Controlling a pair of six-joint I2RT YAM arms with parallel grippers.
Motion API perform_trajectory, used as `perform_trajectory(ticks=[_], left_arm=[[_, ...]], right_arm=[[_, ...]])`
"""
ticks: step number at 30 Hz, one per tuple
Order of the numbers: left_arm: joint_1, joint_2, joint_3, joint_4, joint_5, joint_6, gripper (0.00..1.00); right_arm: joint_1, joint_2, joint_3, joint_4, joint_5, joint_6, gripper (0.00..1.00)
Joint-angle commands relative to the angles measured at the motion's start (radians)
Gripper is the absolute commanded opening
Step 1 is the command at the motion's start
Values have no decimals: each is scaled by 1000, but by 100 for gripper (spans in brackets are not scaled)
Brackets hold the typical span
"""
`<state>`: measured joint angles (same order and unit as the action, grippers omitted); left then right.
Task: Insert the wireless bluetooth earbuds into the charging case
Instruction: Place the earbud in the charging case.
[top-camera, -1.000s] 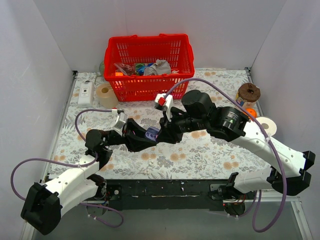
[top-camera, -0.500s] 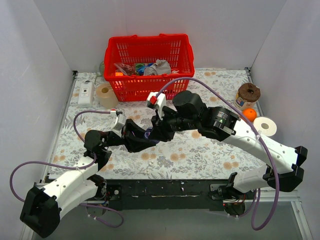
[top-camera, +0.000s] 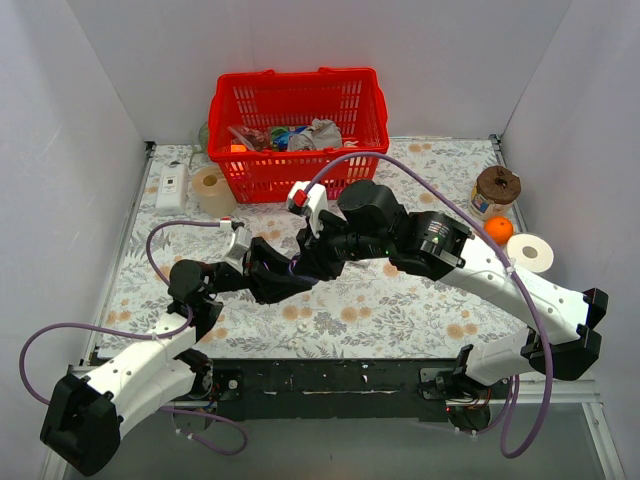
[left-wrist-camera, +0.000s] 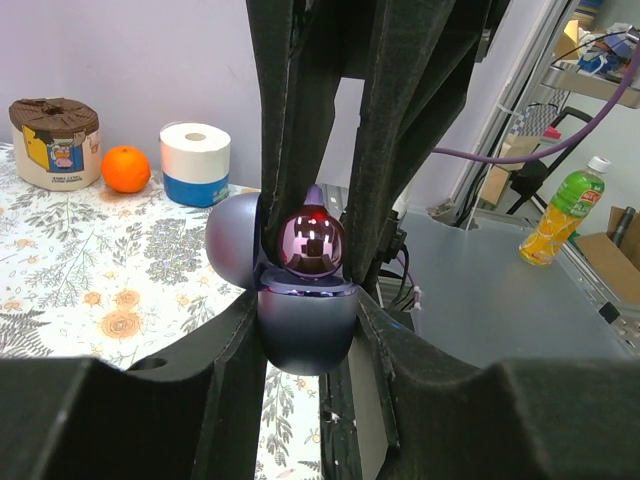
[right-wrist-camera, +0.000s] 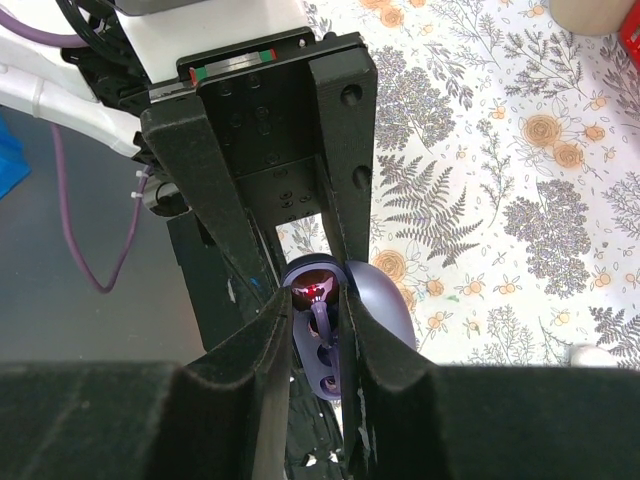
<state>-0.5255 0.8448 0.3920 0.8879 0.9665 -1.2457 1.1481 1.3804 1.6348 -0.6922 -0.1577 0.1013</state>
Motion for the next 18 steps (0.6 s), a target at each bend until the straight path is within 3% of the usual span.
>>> perform_trajectory(ticks=[1,12,18], left_arm=[[-1,-27,7,26,-32,-6,0],[-1,-24,5,59,-51,-23,0],[1,-19,10,71,-54,-35,0]], right_arm=[[13,5,39,-18,37,-5,1],[13,-14,16,-26,55,-2,2],[15,-12,13,-24,52,5,16]])
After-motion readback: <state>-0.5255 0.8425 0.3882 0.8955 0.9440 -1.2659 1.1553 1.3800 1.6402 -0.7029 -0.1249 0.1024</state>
